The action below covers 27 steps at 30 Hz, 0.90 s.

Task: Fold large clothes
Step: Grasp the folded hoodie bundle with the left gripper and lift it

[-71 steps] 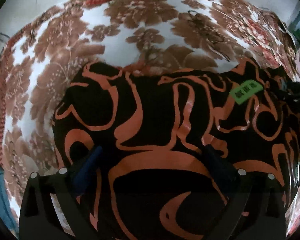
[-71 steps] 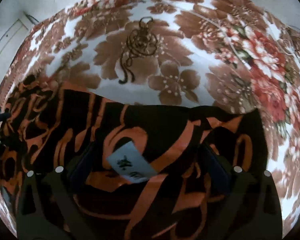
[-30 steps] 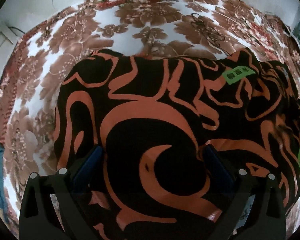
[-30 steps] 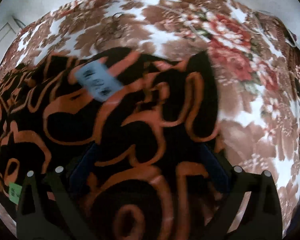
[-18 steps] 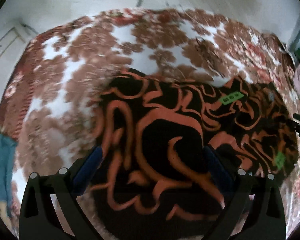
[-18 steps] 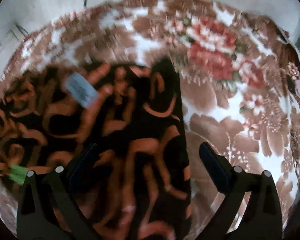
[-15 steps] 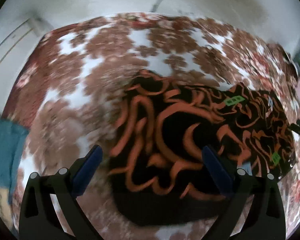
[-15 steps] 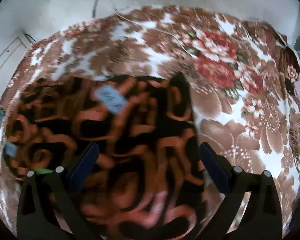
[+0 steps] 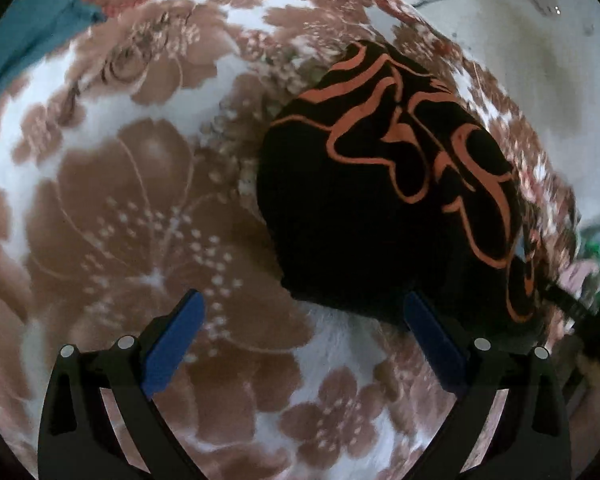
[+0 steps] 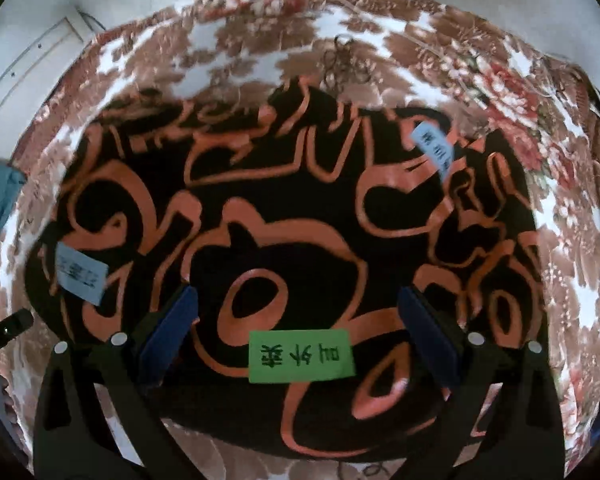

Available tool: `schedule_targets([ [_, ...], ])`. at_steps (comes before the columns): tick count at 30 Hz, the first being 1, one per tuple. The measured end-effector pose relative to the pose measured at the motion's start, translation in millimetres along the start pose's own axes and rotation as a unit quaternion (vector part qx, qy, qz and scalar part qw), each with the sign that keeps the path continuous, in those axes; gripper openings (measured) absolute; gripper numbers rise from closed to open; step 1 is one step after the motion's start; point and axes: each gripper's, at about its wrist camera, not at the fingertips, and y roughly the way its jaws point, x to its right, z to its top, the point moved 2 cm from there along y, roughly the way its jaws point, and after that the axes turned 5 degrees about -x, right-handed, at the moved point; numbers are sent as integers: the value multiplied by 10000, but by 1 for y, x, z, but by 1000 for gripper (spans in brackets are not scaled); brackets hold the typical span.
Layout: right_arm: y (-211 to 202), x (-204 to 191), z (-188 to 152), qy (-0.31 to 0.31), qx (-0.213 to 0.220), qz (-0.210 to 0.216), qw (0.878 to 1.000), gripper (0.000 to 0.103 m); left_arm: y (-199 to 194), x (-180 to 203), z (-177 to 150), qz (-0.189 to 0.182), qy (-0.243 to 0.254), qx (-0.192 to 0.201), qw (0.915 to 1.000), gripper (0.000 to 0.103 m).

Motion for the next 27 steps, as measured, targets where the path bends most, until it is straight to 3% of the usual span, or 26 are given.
schedule_targets([
  [7,11,-3,-5,-106,-18,-68,9999,98,21,6,7,-810,-306,342,9957,98],
  [10,15,-3,-5,-105,-25,-61,9999,98,29,11,13,-977,-305,389,9940,98],
  [20,21,5,-2,-9,-91,82,9999,98,51,9,30,-1165,-490,383,9912,99],
  [24,23,7,0,-7,-48,42,10000,98,33,-4,9,-911,-586,582,9924,97],
  [27,27,6,-1,-232,43,-152,9996,98,28,-9,-4,-993,-809,687,9894,97],
])
